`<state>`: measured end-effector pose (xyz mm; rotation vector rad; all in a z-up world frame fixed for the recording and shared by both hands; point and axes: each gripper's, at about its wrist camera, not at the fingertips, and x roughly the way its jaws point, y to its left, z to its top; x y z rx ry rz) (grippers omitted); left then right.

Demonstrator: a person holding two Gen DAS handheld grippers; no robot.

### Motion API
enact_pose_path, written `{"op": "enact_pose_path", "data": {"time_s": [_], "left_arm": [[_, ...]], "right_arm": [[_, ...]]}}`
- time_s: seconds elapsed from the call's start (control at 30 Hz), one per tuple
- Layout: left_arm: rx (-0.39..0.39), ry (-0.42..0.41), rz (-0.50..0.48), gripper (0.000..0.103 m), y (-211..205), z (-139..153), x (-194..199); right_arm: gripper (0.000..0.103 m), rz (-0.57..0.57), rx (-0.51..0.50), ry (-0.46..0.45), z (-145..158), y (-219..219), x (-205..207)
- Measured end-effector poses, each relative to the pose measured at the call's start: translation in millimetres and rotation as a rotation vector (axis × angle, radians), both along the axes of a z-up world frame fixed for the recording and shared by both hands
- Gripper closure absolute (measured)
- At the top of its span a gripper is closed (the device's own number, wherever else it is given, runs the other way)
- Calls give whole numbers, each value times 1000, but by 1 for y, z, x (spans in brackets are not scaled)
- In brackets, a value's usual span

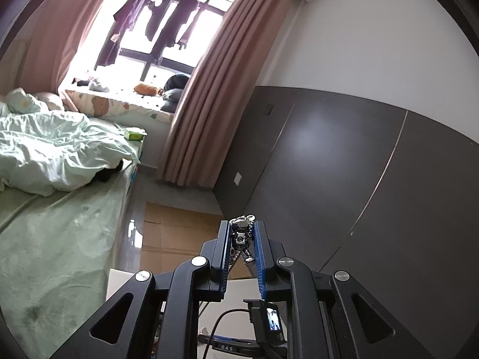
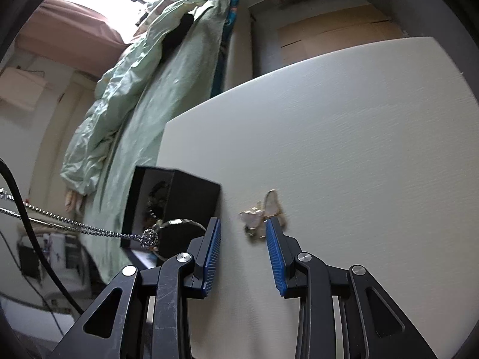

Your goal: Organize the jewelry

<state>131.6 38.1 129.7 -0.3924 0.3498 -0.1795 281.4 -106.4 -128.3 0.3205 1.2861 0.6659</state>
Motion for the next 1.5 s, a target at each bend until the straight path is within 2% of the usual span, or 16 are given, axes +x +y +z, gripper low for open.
{"op": "enact_pose_path", "data": {"time_s": [0.1,0.27,0.4,0.5,0.63,0.7,0.87,0.93,1.07,1.5], "left_arm": [[-18,-11,14,87,7,3,-5],[-34,-75,43,87,17,18,-25],[-37,-118,63,87,24,29,-36],[-31,-118,76,87,29,29,-36],[-37,-78,84,87,34,20,-27],[-39,-68,86,87,37,17,-25],[-43,-63,90,87,40,17,-24],[-42,-55,92,87,40,15,-23],[-35,-15,103,87,41,6,-17],[-46,146,108,87,48,-45,1]], "right_arm": [[71,27,25,17,0,7,-3],[71,64,63,36,2,15,-12],[71,84,141,47,8,20,-18],[71,78,136,28,13,22,-22],[71,9,33,-13,14,13,-20],[62,-26,-39,-32,13,10,-17],[61,-52,-148,-54,5,10,-9],[60,-49,-190,-74,5,12,-6],[44,-33,-249,-110,0,23,0],[44,79,-458,-289,-6,59,-12]]}}
